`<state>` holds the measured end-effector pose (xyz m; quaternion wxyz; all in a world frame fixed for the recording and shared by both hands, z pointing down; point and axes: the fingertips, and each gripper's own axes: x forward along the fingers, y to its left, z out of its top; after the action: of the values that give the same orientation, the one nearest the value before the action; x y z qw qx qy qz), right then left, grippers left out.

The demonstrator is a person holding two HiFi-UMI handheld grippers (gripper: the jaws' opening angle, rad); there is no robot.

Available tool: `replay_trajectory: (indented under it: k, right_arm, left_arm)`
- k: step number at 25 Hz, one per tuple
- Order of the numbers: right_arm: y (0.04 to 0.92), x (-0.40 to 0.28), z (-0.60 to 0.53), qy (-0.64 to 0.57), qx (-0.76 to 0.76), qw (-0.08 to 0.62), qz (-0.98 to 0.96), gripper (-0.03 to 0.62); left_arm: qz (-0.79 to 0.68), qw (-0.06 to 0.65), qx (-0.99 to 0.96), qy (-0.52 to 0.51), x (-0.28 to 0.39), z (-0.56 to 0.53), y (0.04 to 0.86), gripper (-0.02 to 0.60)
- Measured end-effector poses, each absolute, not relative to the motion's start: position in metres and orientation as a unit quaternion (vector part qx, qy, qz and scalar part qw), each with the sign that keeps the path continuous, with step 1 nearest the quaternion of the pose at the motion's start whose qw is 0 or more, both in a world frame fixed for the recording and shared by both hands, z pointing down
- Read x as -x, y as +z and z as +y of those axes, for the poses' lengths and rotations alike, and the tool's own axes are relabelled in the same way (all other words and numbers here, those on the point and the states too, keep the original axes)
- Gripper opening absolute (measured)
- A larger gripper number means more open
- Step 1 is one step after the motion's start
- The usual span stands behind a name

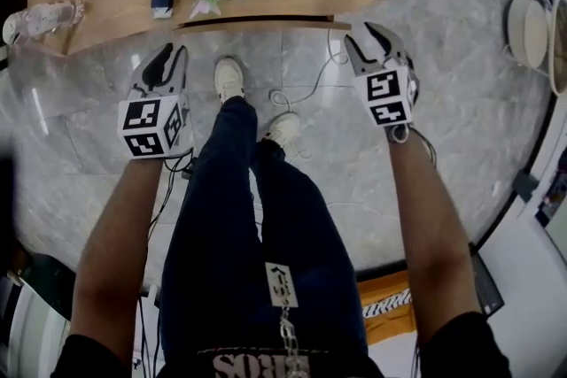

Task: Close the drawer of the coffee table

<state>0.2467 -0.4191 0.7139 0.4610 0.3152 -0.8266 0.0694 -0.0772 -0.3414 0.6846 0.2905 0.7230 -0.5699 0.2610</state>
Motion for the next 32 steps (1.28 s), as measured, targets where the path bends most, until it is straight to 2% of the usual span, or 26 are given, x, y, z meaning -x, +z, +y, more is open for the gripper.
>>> replay_trajectory:
  k: [2, 4, 8, 13, 17, 22, 32]
  right_arm:
    - [0.647, -0.227, -0.414, 0.047, -0.328, 0.388, -0.860, 0.100]
    - [0.570, -0.210, -0.410, 0.016, -0.328, 0.312, -0.891, 0.059]
    - [0.420, -0.181, -0.382, 0.004, -0.328, 0.170, -0.929, 0.040]
    - [0.289, -0.160, -0.353, 0.011, -0.323, 0.079, -0.943, 0.034]
    - [0.206, -0.146, -0.329, -0.009, -0.300, 0.019, -0.954, 0.035]
    - [0.154, -0.133, -0.307, -0.038, -0.272, -0.028, -0.961, 0.035]
    - [0.097, -0.135, -0.276, -0.041, -0.253, -0.053, -0.965, 0.034]
  left_arm:
    - [-0.572, 0.237, -0.747, 0.242, 0.060, -0.342, 0.628, 0.058]
    - [-0.576, 0.188, -0.766, 0.215, 0.036, -0.349, 0.567, 0.026]
    - [-0.576, 0.122, -0.793, 0.155, -0.011, -0.353, 0.440, 0.021]
    - [-0.581, 0.048, -0.806, 0.101, -0.046, -0.355, 0.300, 0.020]
    - [-0.589, 0.017, -0.804, 0.082, -0.053, -0.342, 0.224, 0.020]
    - [-0.603, -0.026, -0.795, 0.053, -0.047, -0.326, 0.170, 0.020]
    - [-0.609, -0.072, -0.788, 0.048, -0.056, -0.293, 0.100, 0.020]
